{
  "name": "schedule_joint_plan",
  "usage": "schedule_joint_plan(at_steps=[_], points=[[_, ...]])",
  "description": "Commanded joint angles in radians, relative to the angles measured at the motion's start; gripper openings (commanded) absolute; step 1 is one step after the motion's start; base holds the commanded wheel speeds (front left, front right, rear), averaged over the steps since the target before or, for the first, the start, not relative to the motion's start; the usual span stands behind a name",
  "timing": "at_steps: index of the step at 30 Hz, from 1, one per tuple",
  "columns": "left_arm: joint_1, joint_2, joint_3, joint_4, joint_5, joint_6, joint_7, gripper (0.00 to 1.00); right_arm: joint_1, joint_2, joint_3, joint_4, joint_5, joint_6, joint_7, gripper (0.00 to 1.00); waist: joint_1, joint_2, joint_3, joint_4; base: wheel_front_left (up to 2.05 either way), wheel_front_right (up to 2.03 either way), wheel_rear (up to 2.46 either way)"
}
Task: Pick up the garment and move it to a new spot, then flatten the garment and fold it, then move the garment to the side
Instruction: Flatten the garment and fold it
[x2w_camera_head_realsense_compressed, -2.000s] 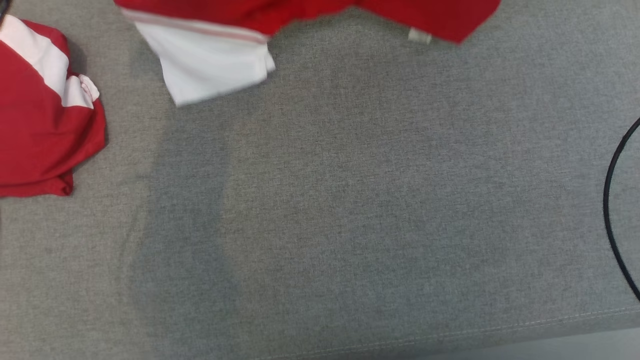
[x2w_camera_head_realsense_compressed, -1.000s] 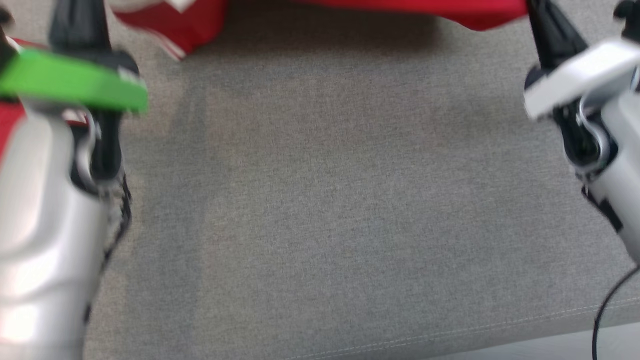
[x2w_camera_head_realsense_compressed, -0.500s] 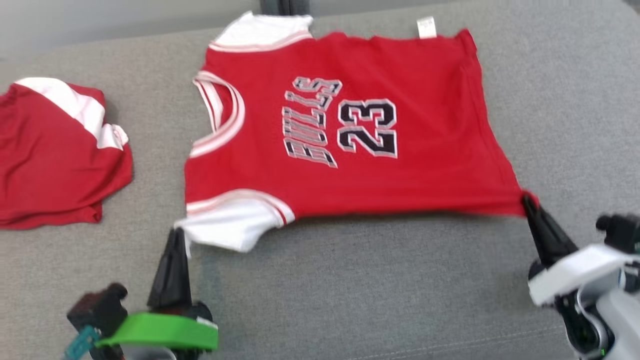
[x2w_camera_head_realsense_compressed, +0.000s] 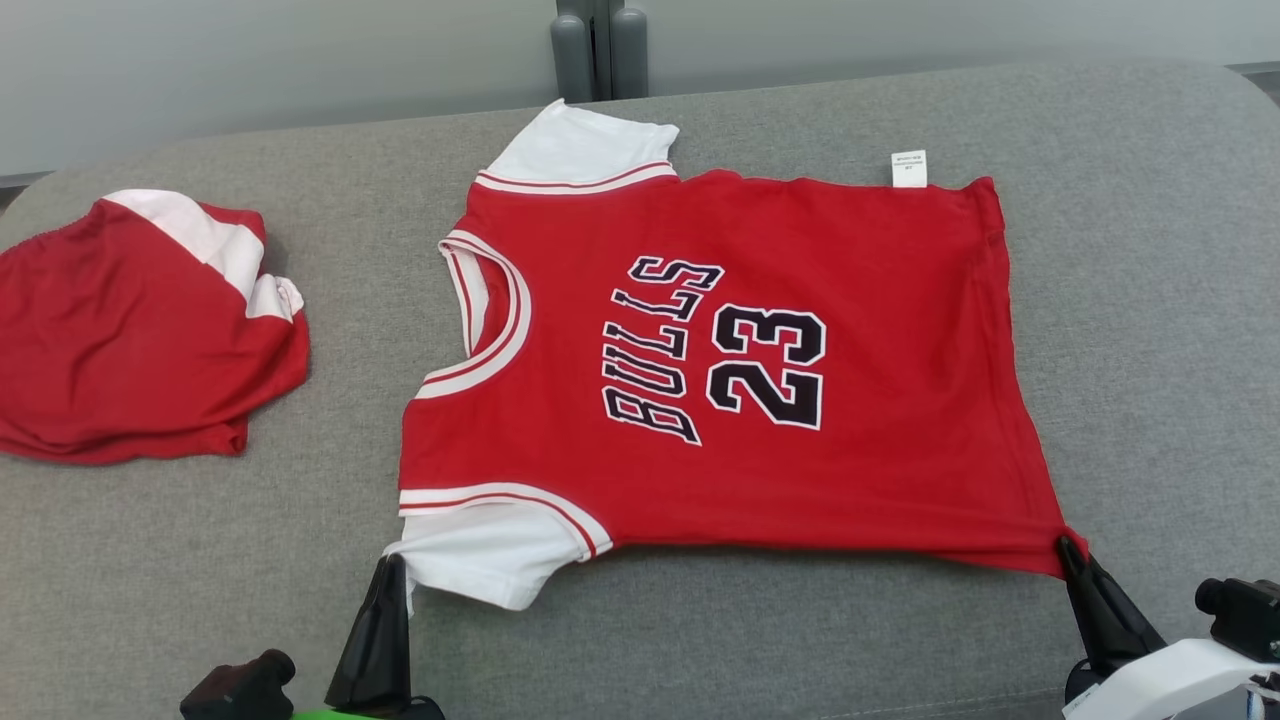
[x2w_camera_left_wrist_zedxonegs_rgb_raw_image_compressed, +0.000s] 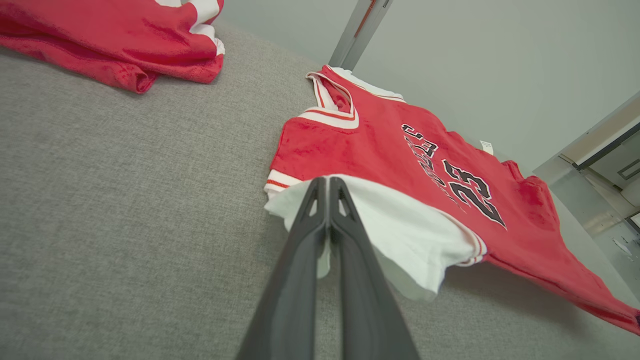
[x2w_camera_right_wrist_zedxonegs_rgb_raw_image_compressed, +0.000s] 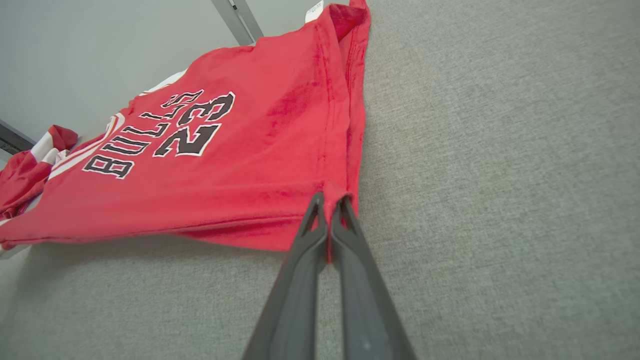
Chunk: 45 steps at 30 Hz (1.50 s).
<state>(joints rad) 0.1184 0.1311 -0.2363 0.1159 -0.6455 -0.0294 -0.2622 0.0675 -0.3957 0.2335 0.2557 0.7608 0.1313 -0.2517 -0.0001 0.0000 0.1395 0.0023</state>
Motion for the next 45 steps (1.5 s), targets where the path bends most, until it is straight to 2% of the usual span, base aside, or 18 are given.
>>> schedule_joint_plan(at_steps=[1,9,17,24,29,30,31,32,33,38,45], points=[[-0.005,0.009,-0.001,0.006,0.012,-0.005,-0.004,0.0,0.01,0.006,-0.011,-0.01,-0.016,-0.001,0.003,0.0,0.0001,0.0,-0.003,-0.006,0.0,0.0,0.0],[-0.133,0.055,-0.039,0.042,0.064,-0.037,0.03,0.0,-0.044,0.034,-0.043,-0.039,-0.057,-0.001,0.026,0.0,0.0001,0.0,-0.001,-0.026,0.0,0.0,0.0],[-0.346,0.102,-0.082,0.106,0.101,-0.068,0.11,0.0,-0.151,0.042,-0.05,-0.039,-0.078,-0.001,0.075,0.0,0.0001,0.0,0.052,-0.047,0.0,0.0,0.0],[-0.546,0.114,-0.097,0.274,0.1,-0.085,0.132,0.0,-0.31,0.069,-0.039,0.046,-0.104,-0.001,0.104,0.0,0.0001,0.0,0.124,-0.071,0.0,0.0,0.0],[-0.635,0.102,-0.117,0.4,0.097,-0.093,0.1,0.0,-0.385,0.086,-0.015,0.13,-0.114,-0.001,0.085,0.0,0.0001,0.0,0.14,-0.074,0.0,0.0,0.0],[-0.65,0.097,-0.124,0.428,0.095,-0.094,0.088,0.0,-0.396,0.088,-0.01,0.15,-0.114,-0.001,0.077,0.15,0.0001,0.0,0.141,-0.073,0.0,0.0,0.0],[-0.661,0.092,-0.127,0.447,0.095,-0.095,0.077,0.31,-0.403,0.088,-0.008,0.163,-0.113,-0.001,0.07,0.37,0.0001,0.0,0.14,-0.071,0.0,0.0,0.0],[-0.67,0.089,-0.133,0.467,0.097,-0.097,0.068,0.78,-0.409,0.089,-0.006,0.175,-0.113,-0.001,0.063,0.81,0.0001,0.0,0.14,-0.07,0.0,0.0,0.0],[-0.681,0.086,-0.139,0.491,0.099,-0.098,0.058,1.0,-0.414,0.09,0.0,0.188,-0.114,-0.001,0.054,1.0,0.0001,0.0,0.138,-0.068,0.0,0.0,0.0],[-0.686,0.077,-0.154,0.539,0.095,-0.1,0.016,1.0,-0.389,0.073,0.002,0.211,-0.13,-0.001,0.013,1.0,0.0001,0.0,0.114,-0.058,0.0,0.0,0.0],[-0.577,0.103,-0.133,0.532,0.07,-0.101,0.0,1.0,-0.318,0.058,-0.002,0.19,-0.136,-0.001,0.002,1.0,0.0001,0.0,0.094,-0.053,0.0,0.0,0.0]])
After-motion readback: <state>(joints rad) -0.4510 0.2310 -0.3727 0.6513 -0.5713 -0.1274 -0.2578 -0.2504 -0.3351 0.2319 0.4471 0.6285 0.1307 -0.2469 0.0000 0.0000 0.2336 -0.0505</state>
